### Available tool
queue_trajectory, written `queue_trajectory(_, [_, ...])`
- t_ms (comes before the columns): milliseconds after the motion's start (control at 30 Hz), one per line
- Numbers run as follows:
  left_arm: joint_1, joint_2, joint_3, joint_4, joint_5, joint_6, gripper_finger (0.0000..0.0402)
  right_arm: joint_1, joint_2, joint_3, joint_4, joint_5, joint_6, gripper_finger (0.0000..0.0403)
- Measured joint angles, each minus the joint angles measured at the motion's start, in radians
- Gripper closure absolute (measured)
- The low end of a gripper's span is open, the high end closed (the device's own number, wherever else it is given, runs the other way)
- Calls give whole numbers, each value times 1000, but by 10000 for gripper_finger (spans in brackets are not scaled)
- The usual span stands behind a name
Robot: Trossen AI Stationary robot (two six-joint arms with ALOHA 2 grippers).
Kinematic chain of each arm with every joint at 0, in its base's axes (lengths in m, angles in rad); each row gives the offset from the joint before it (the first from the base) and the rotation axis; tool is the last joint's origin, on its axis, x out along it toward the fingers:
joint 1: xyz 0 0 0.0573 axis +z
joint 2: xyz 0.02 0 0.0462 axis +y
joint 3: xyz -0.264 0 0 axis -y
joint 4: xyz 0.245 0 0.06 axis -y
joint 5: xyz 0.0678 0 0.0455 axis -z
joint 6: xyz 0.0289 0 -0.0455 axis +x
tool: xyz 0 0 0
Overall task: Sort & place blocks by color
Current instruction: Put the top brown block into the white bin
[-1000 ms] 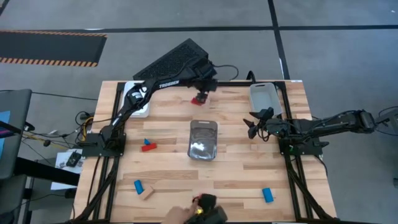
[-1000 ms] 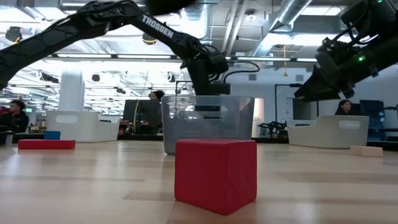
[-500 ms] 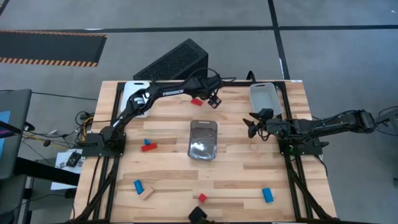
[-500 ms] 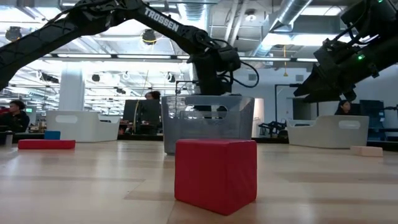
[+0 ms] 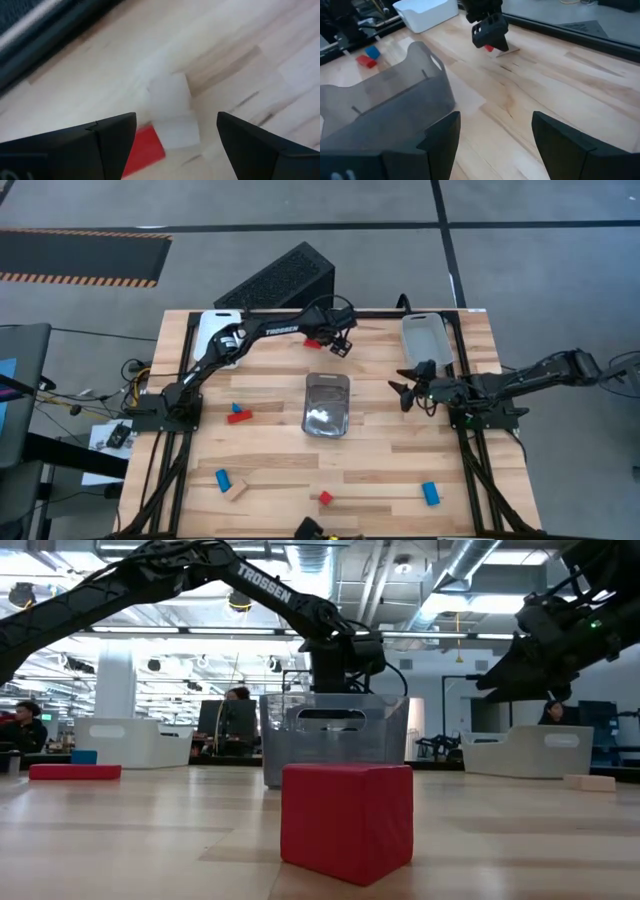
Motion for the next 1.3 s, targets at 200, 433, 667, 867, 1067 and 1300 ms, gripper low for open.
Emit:
queue_trajectory(200, [1, 0, -4, 0, -8, -2, 136, 35, 0, 0, 0, -2, 6, 131])
queue_trajectory(433, [7, 0, -4, 13, -13, -16, 165, 57, 0, 0, 4, 0, 31, 131])
queue_trajectory(667, [15, 0, -4, 2, -9, -70, 206, 56, 0, 0, 7, 1, 51, 132])
queue_trajectory(867, [14, 0, -5, -38, -10, -4, 240, 56, 0, 0, 6, 1, 51, 142])
queue_trajectory(1067, [18, 0, -5, -55, -7, 14, 286, 56, 0, 0, 3, -3, 51, 157])
queue_trajectory(1300, [30, 0, 17, -183, -17, 69, 309, 82, 0, 0, -1, -7, 56, 175])
